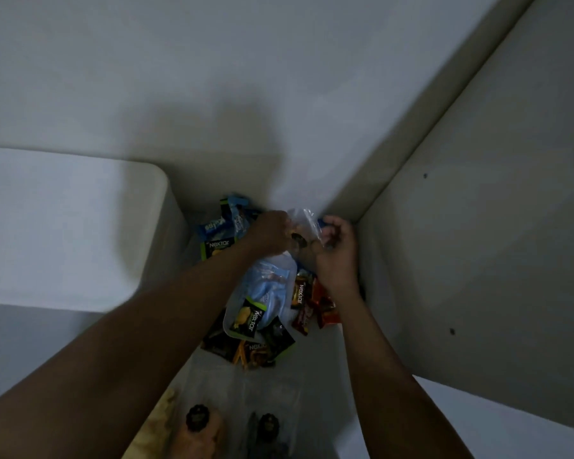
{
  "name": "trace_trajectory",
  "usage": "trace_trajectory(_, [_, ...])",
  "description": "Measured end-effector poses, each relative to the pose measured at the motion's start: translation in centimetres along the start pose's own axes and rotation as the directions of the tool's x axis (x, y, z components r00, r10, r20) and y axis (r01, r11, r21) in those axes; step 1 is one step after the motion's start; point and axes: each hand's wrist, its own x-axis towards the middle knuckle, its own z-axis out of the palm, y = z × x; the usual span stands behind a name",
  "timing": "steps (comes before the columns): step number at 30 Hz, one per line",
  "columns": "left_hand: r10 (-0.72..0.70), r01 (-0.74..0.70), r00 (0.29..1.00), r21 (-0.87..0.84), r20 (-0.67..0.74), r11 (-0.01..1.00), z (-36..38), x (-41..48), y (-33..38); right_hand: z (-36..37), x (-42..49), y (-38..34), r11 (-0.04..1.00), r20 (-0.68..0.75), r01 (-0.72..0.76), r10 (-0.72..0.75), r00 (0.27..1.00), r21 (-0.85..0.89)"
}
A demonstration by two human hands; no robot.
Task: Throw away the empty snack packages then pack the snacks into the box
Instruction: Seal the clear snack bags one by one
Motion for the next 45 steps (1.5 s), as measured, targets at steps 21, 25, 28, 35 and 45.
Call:
trace_trajectory(21, [0.099, -0.443, 0.879, -0.719, -0.467, 0.536, -12.7, -20.3, 13.9, -4.3, -9.1, -20.1, 0.904, 0.011, 0.314, -0.331, 0.944, 0.29])
trace_trajectory(25, [0.085, -0.498, 0.857, -0.774, -0.508, 0.391, -14.1, -24.0, 15.5, -4.0, -12.2, -22.3, 0.874, 0.015, 0.402, -0.422, 0.907, 0.272])
trace_trajectory(28, [0.1, -0.535, 0.832, -0.739, -0.546, 0.41, -15.2, -26.2, 15.9, -3.5, -14.3, -23.9, 0.849, -0.021, 0.416, -0.433, 0.901, 0.326])
trace_trajectory(35, [0.154, -0.587, 0.801, -0.71, -0.578, 0.388, -18.7, -30.7, 15.7, -1.9, -18.8, -27.9, 0.798, -0.086, 0.519, -0.52, 0.85, 0.306])
trace_trajectory(45, [0.246, -0.67, 0.737, -0.637, -0.629, 0.381, -22.0, -35.0, 13.2, 0.3, -24.2, -30.4, 0.758, -0.079, 0.592, -0.596, 0.799, 0.274])
